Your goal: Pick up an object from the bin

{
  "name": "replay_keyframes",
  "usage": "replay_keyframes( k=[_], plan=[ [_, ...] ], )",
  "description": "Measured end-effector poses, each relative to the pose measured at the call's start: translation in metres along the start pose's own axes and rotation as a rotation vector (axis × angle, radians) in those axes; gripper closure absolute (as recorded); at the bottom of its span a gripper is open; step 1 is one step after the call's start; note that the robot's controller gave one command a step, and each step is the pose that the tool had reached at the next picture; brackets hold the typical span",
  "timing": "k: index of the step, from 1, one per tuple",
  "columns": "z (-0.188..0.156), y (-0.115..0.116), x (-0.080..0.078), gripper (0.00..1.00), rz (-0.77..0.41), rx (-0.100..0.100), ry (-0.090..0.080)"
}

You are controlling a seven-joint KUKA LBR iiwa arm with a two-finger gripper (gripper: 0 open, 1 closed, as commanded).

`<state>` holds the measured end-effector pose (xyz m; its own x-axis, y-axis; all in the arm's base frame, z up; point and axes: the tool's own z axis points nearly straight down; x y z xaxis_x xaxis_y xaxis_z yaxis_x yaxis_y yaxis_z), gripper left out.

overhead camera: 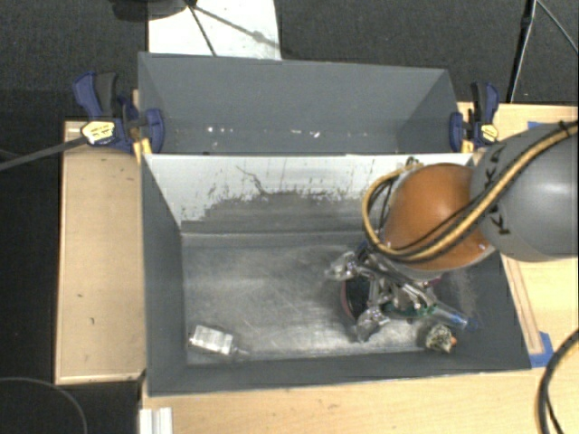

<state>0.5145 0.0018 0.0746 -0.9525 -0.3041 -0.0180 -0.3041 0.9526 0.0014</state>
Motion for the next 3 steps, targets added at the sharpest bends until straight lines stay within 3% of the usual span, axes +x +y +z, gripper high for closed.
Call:
replay_keyframes(
  k=[1, 2, 3],
  plan=[
    [0.0, -0.033, -0.002, 0.0, -0.075, -0.005, 0.003],
    [-0.11, -0.032, -0.02, 0.0, -0.41, 0.002, 0.01],
    [-0.023, -0.057, -0.012, 0.0, -0.087, 0.01, -0.01]
  ],
)
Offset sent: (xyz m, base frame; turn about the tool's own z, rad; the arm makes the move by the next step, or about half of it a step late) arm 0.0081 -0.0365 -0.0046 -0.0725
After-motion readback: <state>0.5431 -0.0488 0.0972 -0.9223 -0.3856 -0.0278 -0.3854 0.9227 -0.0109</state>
